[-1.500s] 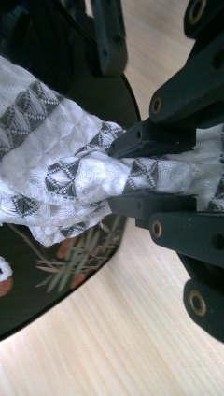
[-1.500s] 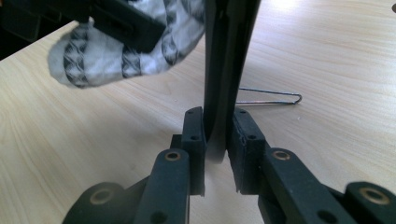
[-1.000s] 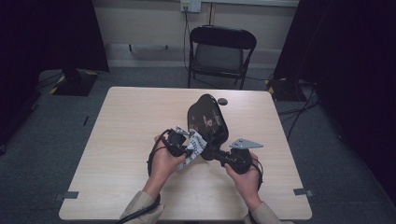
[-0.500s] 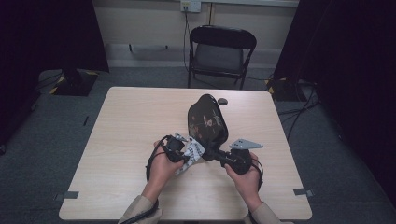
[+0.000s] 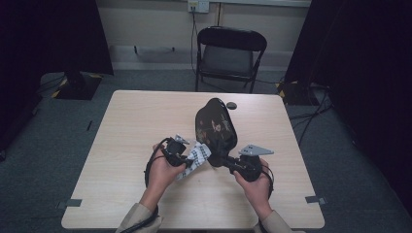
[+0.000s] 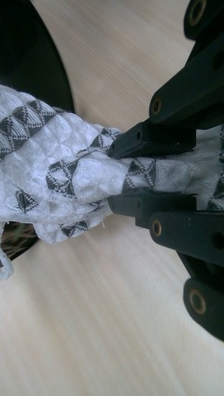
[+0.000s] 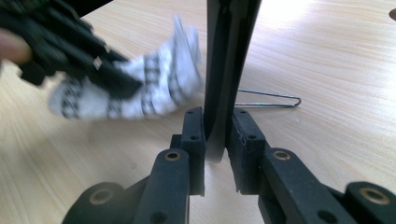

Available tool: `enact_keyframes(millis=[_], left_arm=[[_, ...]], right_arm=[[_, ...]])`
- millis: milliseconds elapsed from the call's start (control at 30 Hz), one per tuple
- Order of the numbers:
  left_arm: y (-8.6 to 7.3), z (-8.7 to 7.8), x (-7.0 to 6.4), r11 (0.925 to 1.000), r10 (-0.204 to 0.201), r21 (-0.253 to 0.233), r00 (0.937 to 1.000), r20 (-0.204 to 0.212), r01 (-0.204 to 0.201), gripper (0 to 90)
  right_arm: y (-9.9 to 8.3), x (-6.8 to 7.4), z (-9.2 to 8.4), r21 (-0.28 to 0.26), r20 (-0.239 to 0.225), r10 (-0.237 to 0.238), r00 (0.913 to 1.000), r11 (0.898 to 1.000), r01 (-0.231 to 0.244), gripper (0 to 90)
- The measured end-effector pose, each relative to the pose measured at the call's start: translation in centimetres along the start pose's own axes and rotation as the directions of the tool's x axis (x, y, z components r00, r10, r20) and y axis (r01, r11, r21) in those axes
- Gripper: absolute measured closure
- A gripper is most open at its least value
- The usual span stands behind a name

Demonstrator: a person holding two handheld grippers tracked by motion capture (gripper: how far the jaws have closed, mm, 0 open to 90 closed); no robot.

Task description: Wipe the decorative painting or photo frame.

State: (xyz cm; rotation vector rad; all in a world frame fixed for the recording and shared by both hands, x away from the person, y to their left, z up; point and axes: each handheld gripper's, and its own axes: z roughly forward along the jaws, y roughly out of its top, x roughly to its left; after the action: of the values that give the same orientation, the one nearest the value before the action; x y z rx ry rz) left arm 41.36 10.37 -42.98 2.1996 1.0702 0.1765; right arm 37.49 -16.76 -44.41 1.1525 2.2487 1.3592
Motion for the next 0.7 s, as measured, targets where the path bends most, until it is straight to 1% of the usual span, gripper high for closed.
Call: enact_keyframes(millis=[33, 100, 133, 200, 233, 267, 367, 400, 433, 500, 533, 600, 633, 700], left_arm=[[0.4, -0.6, 0.0, 0.9999, 0.006, -0.014, 1.0, -0.005, -0.006, 73.7], [1.2, -1.7, 0.0, 0.9996, 0.003, -0.028, 1.0, -0.004, -0.003, 73.7], [1.7, -2.3, 0.0, 0.9991, 0.011, -0.041, 0.9998, -0.014, -0.012, 73.7], [2.8, -3.4, -0.3, 0.9974, 0.02, -0.069, 0.9996, -0.018, -0.021, 73.8], [3.5, -4.0, -0.5, 0.996, 0.023, -0.086, 0.9996, -0.014, -0.024, 73.7], [3.9, -4.4, -0.6, 0.9953, 0.027, -0.092, 0.9995, -0.013, -0.028, 73.7], [5.7, -5.8, -1.3, 0.99, 0.052, -0.131, 0.9986, -0.011, -0.053, 73.7], [6.3, -6.3, -1.6, 0.9879, 0.053, -0.146, 0.9986, 0.002, -0.052, 73.7], [6.9, -6.7, -1.9, 0.9856, 0.058, -0.159, 0.9983, -0.002, -0.057, 73.7], [8.0, -7.5, -2.4, 0.9796, 0.08, -0.184, 0.9967, -0.016, -0.081, 73.8], [8.5, -7.8, -2.6, 0.9761, 0.087, -0.198, 0.9961, -0.014, -0.088, 73.8], [9.4, -8.2, -3.2, 0.9717, 0.094, -0.217, 0.9956, -0.003, -0.092, 73.8], [9.8, -8.3, -3.5, 0.9719, 0.105, -0.212, 0.9945, -0.006, -0.103, 73.8], [10.3, -8.1, -4.1, 0.971, 0.114, -0.211, 0.9935, -0.003, -0.112, 73.7]], right_arm=[[0.0, 0.0, 0.0, -0.002, 0.0, -0.001, 1.0, 1.0, 0.001, 77.7], [0.0, 0.1, 0.0, 0.0, 0.001, -0.002, 1.0, 1.0, 0.002, 77.7], [0.0, 0.1, 0.0, 0.0, 0.001, -0.002, 1.0, 1.0, 0.002, 77.7], [0.0, 0.1, 0.0, 0.001, 0.002, -0.005, 1.0, 1.0, 0.005, 77.7], [0.0, 0.1, 0.0, 0.001, 0.003, -0.003, 1.0, 1.0, 0.003, 77.7], [0.0, 0.1, 0.0, 0.003, 0.004, -0.002, 1.0, 1.0, 0.002, 77.8], [0.0, 0.1, 0.0, 0.003, 0.004, -0.001, 1.0, 1.0, 0.001, 77.8], [0.0, 0.1, 0.0, 0.002, 0.004, 0.0, 1.0, 1.0, 0.0, 77.8], [0.0, 0.1, 0.0, 0.002, 0.004, 0.0, 1.0, 1.0, 0.0, 77.8], [0.0, 0.1, 0.0, 0.002, 0.004, 0.0, 1.0, 1.0, 0.0, 77.7], [0.0, 0.1, 0.0, 0.002, 0.004, 0.0, 1.0, 1.0, 0.0, 77.7], [0.0, 0.1, 0.0, 0.002, 0.002, 0.0, 1.0, 1.0, 0.0, 77.7], [0.0, 0.1, 0.0, 0.002, 0.002, 0.0, 1.0, 1.0, 0.0, 77.7], [0.0, 0.1, 0.0, 0.003, 0.002, 0.003, 1.0, 1.0, -0.003, 77.7]])
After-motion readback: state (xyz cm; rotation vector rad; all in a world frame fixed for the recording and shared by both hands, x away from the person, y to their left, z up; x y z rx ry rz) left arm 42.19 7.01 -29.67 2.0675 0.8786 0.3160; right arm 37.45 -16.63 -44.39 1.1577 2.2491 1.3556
